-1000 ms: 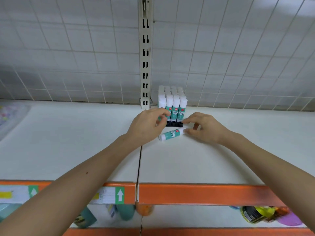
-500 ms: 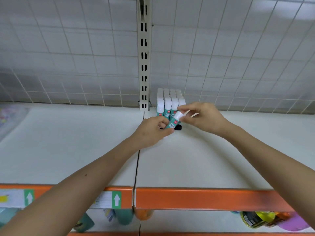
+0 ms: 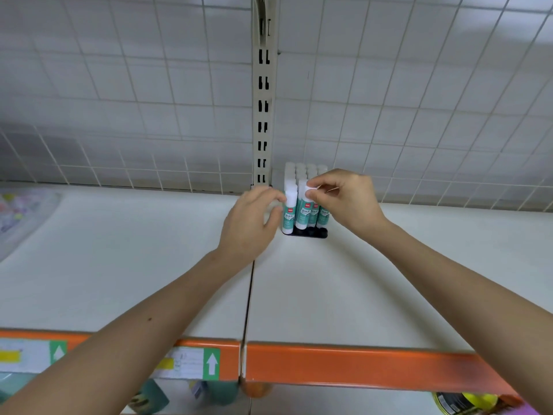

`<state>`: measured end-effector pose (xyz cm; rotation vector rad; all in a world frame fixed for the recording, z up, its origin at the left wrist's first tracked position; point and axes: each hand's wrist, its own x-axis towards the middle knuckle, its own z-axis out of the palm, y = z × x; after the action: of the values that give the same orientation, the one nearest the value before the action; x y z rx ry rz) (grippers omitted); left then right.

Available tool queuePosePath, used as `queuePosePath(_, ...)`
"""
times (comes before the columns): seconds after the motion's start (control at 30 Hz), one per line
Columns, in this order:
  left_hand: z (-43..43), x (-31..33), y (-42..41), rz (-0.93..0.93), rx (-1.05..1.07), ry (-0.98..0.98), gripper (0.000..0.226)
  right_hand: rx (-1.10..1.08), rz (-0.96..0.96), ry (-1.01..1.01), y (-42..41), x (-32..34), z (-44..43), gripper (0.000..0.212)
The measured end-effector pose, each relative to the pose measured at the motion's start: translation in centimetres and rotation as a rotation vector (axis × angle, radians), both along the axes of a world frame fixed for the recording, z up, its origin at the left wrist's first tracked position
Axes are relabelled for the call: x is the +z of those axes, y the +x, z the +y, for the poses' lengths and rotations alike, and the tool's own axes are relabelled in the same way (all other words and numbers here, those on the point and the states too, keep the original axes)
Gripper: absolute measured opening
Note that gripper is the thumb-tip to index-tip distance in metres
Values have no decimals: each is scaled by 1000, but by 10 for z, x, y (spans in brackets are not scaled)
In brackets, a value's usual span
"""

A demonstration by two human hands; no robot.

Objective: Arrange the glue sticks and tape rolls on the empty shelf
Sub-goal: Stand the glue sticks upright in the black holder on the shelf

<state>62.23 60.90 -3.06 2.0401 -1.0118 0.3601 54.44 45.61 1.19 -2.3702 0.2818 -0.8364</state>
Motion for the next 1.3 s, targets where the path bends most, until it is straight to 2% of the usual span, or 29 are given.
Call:
queuePosePath(0.07, -1, -3, 5, -54, -32, 70, 36, 3, -26, -61, 3, -4, 3, 14)
queuePosePath(0.17, -4, -5, 7, -3, -83, 216, 50, 28, -15, -148, 6, -9, 4, 12)
queuePosePath(0.47, -4, -3, 4, 12, -101, 178, 51, 83, 1, -285, 8, -17, 3, 12)
queuePosePath(0.63, -3, -1, 1, -24, -100, 265, 58, 86, 69, -339, 5, -18, 5, 16)
queuePosePath(0.7, -1, 1, 0, -16, -114, 331, 60, 70, 113, -340, 2, -14, 8, 19)
queuePosePath(0.83, 3, 13, -5, 1, -109, 447, 65, 36, 251, -269, -11, -6, 15, 39)
queuePosePath(0.93, 4, 21, -14, -16, -115, 385, 63, -50, 342, -166, -28, -7, 15, 55)
queuePosePath(1.07, -4, 26, -36, -66, -169, 318, 58, -97, 386, -149, -58, -8, 6, 55)
queuePosePath(1.17, -26, 27, -63, -152, -215, 381, 58, -144, 371, -166, -88, -6, -11, 53)
queuePosePath(1.3, -70, 31, -108, -148, -278, 471, 60, -212, 394, -201, -137, -4, -47, 52)
